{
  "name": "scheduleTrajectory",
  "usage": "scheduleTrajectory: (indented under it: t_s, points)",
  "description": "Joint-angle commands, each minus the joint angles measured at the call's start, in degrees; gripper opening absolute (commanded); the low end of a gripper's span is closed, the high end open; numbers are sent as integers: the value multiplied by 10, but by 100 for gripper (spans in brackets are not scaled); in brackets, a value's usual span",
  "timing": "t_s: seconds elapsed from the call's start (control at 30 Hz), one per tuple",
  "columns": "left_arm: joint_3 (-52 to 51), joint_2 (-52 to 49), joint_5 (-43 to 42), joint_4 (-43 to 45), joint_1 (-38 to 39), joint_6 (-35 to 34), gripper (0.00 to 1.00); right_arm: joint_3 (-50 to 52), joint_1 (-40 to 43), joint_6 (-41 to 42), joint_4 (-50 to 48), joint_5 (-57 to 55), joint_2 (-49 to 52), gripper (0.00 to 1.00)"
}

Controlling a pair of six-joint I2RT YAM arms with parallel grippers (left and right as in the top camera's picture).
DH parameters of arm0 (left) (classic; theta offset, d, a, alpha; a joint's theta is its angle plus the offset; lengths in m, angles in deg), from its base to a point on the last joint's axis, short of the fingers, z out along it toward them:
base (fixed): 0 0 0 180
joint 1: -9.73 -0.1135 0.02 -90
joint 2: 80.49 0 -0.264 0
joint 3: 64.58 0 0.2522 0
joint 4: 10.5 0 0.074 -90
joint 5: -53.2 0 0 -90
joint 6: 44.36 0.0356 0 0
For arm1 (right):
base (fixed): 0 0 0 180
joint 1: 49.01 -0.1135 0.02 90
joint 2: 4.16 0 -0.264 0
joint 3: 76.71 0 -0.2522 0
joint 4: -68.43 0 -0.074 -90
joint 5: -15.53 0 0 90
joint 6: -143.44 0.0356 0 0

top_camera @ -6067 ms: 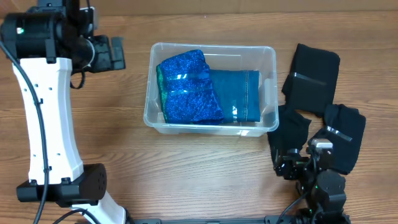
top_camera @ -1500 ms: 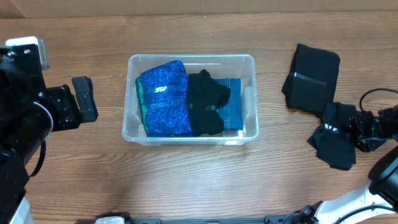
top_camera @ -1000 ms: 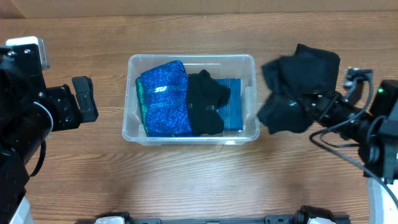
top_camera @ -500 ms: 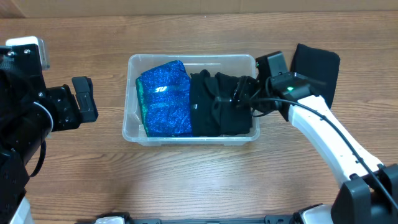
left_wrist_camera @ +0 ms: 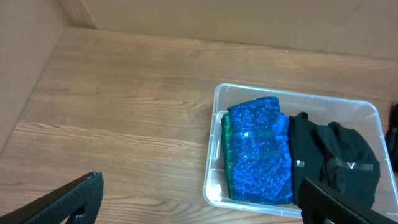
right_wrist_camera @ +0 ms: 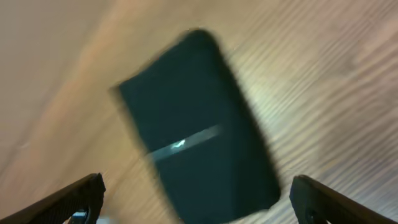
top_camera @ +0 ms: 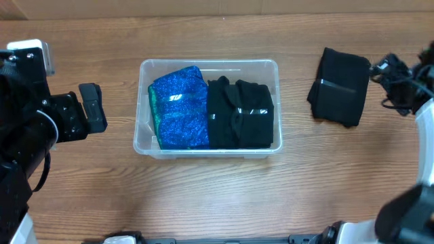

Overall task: Pack container
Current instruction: 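Grasp the last black cloth with the right gripper and place it in the bin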

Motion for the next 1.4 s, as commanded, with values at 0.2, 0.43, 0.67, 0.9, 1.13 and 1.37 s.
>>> scheduleTrajectory:
  t_s: [0.2,0.43,0.67,0.9,1.13,1.37]
  points:
    - [-1,0,3,1,-1,9,100,-5,16,-48,-115,167,251,90]
    - [-2,0,3,1,-1,9,100,-7,-16,-48,-48,163,221,9]
    - [-2,0,3,1,-1,9,100,-9,-164,-40,115,194,-222,4]
    - [-2,0,3,1,-1,9,100,8,-454,190,-10,134,-260,4]
    - [-1,0,3,1,-1,9,100,17,-572,320,-88,19,-29,8]
    - [-2,0,3,1,-1,9,100,-16,-545,120,107,-168,-23,86]
